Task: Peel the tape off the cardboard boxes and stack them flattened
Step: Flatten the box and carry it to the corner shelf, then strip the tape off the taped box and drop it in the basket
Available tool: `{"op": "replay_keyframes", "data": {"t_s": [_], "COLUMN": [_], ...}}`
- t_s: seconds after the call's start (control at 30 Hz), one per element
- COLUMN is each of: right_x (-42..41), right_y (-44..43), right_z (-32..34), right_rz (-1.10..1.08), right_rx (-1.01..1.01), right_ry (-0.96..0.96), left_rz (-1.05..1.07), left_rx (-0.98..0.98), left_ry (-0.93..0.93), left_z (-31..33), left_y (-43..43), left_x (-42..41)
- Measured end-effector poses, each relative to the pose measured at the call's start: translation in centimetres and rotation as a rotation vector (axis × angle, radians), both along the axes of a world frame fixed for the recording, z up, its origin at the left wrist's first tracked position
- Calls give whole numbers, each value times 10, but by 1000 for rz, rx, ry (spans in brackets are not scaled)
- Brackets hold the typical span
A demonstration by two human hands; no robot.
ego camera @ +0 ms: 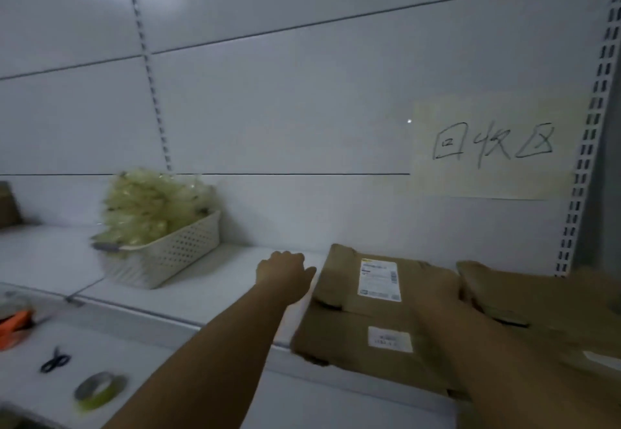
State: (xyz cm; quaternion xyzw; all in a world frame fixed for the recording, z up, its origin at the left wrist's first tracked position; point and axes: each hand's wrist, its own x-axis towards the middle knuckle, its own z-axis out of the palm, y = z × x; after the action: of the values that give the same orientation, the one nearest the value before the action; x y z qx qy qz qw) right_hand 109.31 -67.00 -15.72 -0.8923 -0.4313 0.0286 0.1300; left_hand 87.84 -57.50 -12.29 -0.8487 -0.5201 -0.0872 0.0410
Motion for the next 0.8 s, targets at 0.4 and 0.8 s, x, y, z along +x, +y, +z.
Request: {"op": "replay_keyframes", "data": {"t_s": [0.4,0.8], "right_x": [-384,-625], "right_y": [96,183], "right_z": [52,25], "right_rz": [1032,1292], "right_rx": [59,18], "right_ry": [-288,-233], "left_rz": [247,550], "left_rx": [114,14], "left_ry": [107,61], "left_z": [68,42], "left_y": [53,82], "left_x": [-381,-621]}}
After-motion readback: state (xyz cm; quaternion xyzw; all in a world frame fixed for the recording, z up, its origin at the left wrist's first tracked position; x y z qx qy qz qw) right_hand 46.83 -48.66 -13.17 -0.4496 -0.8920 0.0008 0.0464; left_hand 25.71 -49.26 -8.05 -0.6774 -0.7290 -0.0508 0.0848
